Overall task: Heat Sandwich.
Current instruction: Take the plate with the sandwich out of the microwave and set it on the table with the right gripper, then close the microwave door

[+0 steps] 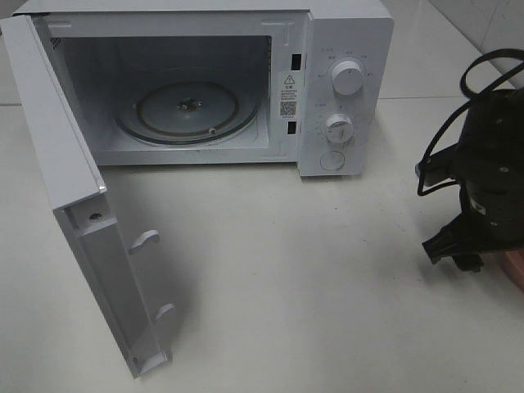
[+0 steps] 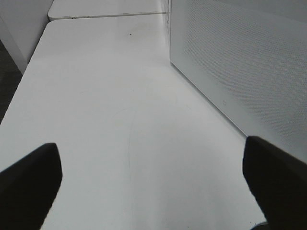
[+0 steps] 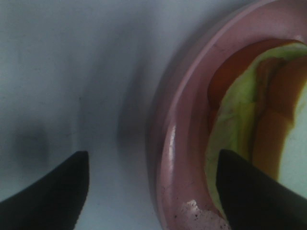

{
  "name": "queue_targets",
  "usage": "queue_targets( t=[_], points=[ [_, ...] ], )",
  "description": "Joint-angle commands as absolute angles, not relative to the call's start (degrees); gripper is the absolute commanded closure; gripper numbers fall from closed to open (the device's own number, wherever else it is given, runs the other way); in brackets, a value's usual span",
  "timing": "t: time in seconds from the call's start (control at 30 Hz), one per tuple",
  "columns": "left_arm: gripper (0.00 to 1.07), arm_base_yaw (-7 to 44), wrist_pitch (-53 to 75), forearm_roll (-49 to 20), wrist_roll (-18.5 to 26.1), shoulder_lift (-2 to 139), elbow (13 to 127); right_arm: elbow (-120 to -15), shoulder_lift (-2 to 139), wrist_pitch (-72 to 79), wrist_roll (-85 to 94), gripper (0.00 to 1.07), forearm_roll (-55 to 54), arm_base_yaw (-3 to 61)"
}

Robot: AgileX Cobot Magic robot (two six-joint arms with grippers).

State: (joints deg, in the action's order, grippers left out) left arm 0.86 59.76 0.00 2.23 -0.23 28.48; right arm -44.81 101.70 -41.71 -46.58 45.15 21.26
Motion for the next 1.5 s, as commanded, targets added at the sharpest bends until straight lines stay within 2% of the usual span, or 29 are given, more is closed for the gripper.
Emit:
queue_targets(
  t=[0.03,0.13,0.9,1.5],
  points=[
    [0.1,0.7,59.2,0.0,2.1,-1.4,28.4,-45.1,97.3,-42.1,-42.9,0.29,42.0,21.2],
    [0.1,0.7,59.2,0.0,2.1,-1.4,28.4,-45.1,92.4,-42.1,-37.5,0.32,36.7,21.2],
    [0.1,0.7,59.2,0.0,2.1,-1.4,28.4,-45.1,61.6,-42.8,-5.0,0.31,5.2,21.4],
    [0.1,0.7,59.2,0.0,2.1,-1.4,28.4,-45.1,38.7,-58.6,-3.2,0.31,3.8,21.4]
  ],
)
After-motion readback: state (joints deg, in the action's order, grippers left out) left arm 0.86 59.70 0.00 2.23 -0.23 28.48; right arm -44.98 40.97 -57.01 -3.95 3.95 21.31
